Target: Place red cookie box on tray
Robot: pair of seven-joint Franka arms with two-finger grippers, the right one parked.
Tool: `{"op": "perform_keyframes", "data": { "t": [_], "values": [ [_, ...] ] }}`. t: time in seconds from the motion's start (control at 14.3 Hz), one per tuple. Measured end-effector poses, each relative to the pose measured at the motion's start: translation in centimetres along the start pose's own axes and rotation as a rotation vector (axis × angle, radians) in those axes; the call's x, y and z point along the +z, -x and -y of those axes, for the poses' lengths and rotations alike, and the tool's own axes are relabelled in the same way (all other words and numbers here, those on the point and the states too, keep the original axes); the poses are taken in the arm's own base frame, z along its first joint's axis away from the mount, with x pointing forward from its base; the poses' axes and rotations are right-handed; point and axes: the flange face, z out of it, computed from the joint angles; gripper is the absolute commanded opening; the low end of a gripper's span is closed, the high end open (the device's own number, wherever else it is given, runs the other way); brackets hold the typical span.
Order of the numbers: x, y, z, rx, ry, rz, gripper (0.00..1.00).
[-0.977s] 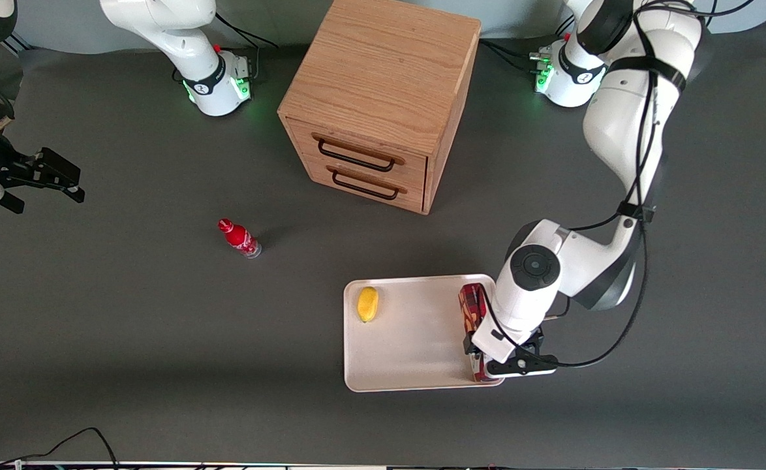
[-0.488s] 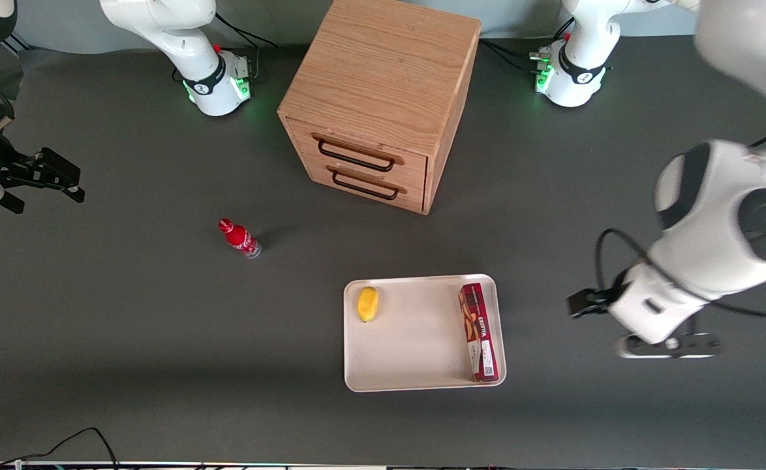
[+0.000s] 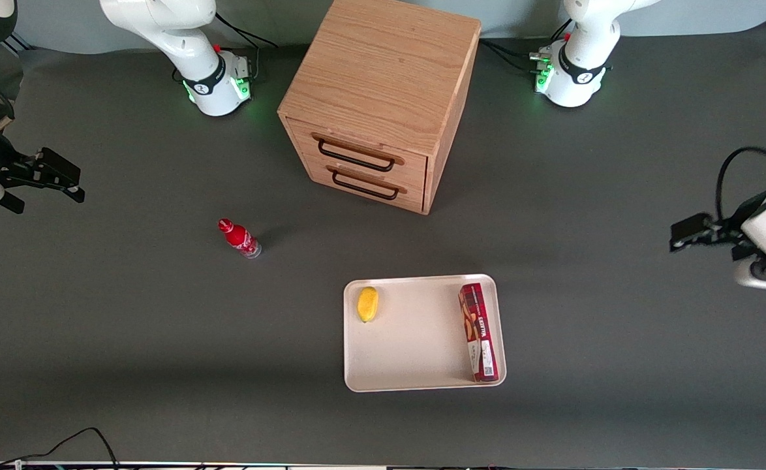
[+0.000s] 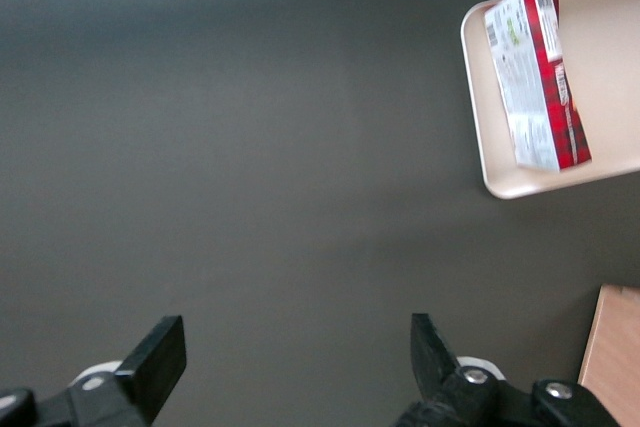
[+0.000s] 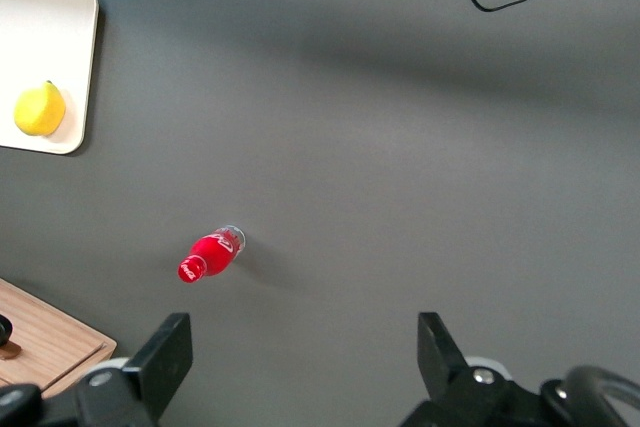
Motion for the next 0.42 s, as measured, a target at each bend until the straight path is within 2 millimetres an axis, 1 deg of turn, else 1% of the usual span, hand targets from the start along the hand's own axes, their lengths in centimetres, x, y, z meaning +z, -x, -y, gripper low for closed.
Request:
{"op": "perform_keyframes", "data": {
  "t": [0.14,0.21,0.28,0.35,0.42],
  "values": [
    [-2.3,4.1,1.0,0.01,-0.01,-0.01,1.0],
    [-3.1,5.8,0.9,0.006,-0.024,-0.013,1.0],
    [-3.6,7.0,0.6,0.003,-0.038,-0.014,1.0],
    [-3.9,7.7,0.0,0.003,-0.049,-0.016,1.0],
    [-4.2,7.9,-0.5,0.008,-0.054,-0.021,1.0]
  ]
}}
